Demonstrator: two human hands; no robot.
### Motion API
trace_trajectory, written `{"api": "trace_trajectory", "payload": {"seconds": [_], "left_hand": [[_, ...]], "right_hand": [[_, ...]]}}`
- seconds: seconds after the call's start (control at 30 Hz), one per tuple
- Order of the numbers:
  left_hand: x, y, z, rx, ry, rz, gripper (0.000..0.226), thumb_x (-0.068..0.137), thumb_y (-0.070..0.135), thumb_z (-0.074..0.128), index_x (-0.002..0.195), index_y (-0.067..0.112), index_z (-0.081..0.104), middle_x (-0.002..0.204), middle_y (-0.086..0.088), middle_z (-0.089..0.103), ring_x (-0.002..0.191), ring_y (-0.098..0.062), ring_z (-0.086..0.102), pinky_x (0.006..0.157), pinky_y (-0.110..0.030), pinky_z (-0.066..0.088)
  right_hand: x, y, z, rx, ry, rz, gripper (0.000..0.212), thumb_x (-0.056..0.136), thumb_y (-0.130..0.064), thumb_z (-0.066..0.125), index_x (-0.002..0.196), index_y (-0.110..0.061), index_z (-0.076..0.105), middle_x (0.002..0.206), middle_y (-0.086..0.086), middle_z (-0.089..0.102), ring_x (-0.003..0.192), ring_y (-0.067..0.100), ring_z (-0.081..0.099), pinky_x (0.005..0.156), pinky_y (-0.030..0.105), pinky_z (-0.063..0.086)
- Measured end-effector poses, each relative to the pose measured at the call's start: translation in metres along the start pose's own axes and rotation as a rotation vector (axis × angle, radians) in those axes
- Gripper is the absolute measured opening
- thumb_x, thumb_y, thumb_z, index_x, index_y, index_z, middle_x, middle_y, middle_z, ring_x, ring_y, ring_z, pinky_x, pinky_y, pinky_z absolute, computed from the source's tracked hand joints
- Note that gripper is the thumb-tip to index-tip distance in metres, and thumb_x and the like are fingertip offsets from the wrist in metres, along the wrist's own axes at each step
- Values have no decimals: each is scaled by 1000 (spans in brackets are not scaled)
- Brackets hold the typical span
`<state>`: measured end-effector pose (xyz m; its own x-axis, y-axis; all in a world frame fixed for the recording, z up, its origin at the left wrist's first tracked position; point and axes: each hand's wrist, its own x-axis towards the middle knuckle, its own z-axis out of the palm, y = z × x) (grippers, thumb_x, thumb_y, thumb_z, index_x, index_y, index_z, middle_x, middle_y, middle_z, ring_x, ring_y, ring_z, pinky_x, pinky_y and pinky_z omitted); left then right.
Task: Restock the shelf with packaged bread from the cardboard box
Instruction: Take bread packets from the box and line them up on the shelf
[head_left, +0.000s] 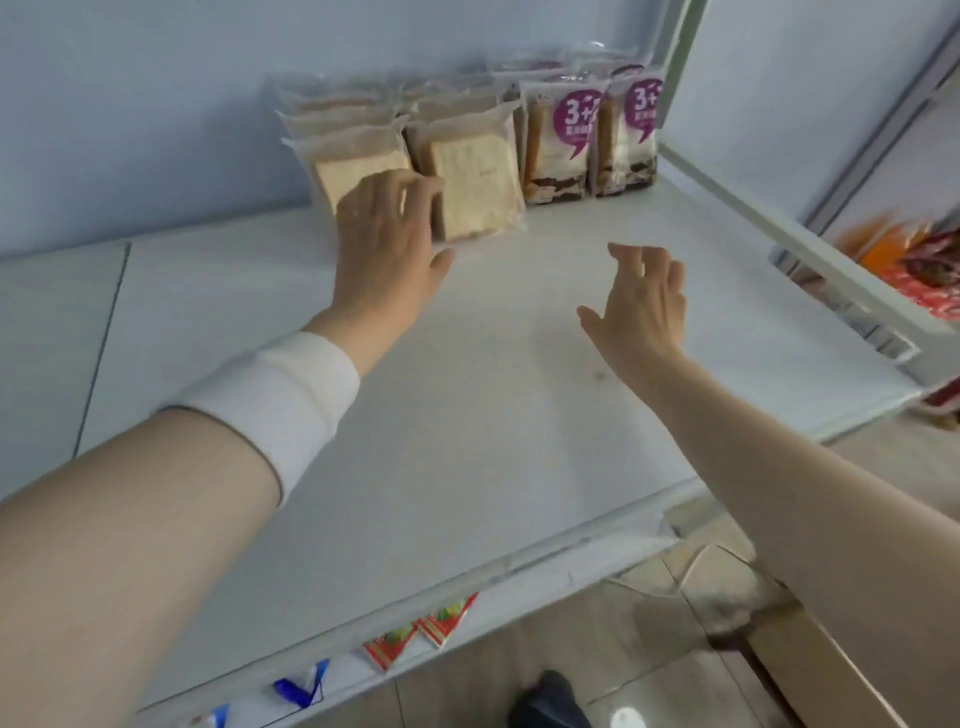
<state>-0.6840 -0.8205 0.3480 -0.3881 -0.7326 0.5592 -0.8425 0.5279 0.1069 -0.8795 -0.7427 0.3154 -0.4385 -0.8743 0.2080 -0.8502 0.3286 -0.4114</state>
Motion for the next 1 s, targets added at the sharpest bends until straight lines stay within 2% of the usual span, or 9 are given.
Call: {"api": "trace_trajectory", "payload": {"seconds": [0.07, 0.13, 0.23, 0.33, 0.47, 0.63, 0.83, 0.9, 1.0], "left_hand": [[-6, 49, -9, 73, -197, 228, 55, 81, 22, 66, 129, 5, 45, 130, -19, 45, 123, -36, 40, 97, -43, 34], [-9, 106, -12, 131, -305, 338, 52, 84, 21, 62, 130, 6, 41, 131, -18, 40, 126, -35, 35, 97, -42, 34], [-21, 211, -9, 142, -403, 438, 46, 87, 20, 57, 128, 10, 38, 130, -16, 38, 123, -34, 35, 94, -41, 35], [-51, 332, 10, 53, -475, 583, 42, 88, 17, 53, 126, 10, 37, 128, -16, 40, 119, -34, 39, 92, -42, 37], [-115, 452, 55, 17, -611, 723, 42, 89, 15, 51, 128, 8, 36, 127, -17, 43, 118, -35, 43, 93, -45, 39], [-196, 565, 119, 54, -869, 864, 44, 88, 15, 56, 126, 8, 35, 129, -17, 42, 121, -36, 41, 99, -46, 35], [-227, 635, 225, 78, -1008, 958, 38, 88, 13, 54, 121, 6, 38, 124, -18, 45, 115, -35, 44, 92, -43, 39], [-229, 659, 274, 66, -1068, 946, 37, 87, 14, 54, 120, 8, 38, 123, -18, 46, 113, -34, 46, 91, -42, 40], [-235, 688, 350, 31, -1229, 816, 39, 87, 18, 56, 121, 10, 38, 125, -17, 45, 116, -34, 44, 95, -42, 38]], "right_hand": [[-27, 29, -25, -116, -8, -25, 62, 86, -17, 61, 141, -14, 31, 141, 13, 30, 130, 33, 28, 101, 42, 34], [-52, 65, -54, -196, 5, 4, 61, 85, -13, 60, 140, -15, 32, 140, 13, 30, 129, 34, 29, 100, 43, 35], [-91, 133, -101, -308, 11, 91, 60, 84, -10, 59, 138, -15, 34, 139, 14, 32, 128, 35, 30, 100, 45, 36], [-144, 219, -144, -387, -33, 240, 58, 82, -17, 61, 135, -14, 36, 135, 15, 33, 125, 37, 31, 96, 47, 39], [-230, 330, -160, -414, -127, 453, 53, 83, -18, 59, 131, -12, 38, 131, 14, 36, 121, 35, 33, 91, 46, 41], [-333, 462, -153, -426, -295, 785, 53, 80, -18, 63, 127, -15, 39, 129, 12, 39, 120, 34, 36, 91, 42, 42], [-345, 567, -113, -334, -370, 928, 44, 79, -13, 57, 121, -14, 43, 126, 11, 41, 116, 33, 39, 85, 42, 43], [-336, 601, -84, -301, -403, 952, 44, 82, -14, 54, 123, -14, 41, 125, 11, 41, 115, 33, 39, 85, 40, 42], [-319, 644, -30, -215, -485, 1020, 41, 85, -16, 51, 125, -15, 39, 126, 9, 41, 114, 30, 39, 86, 38, 42]]}}
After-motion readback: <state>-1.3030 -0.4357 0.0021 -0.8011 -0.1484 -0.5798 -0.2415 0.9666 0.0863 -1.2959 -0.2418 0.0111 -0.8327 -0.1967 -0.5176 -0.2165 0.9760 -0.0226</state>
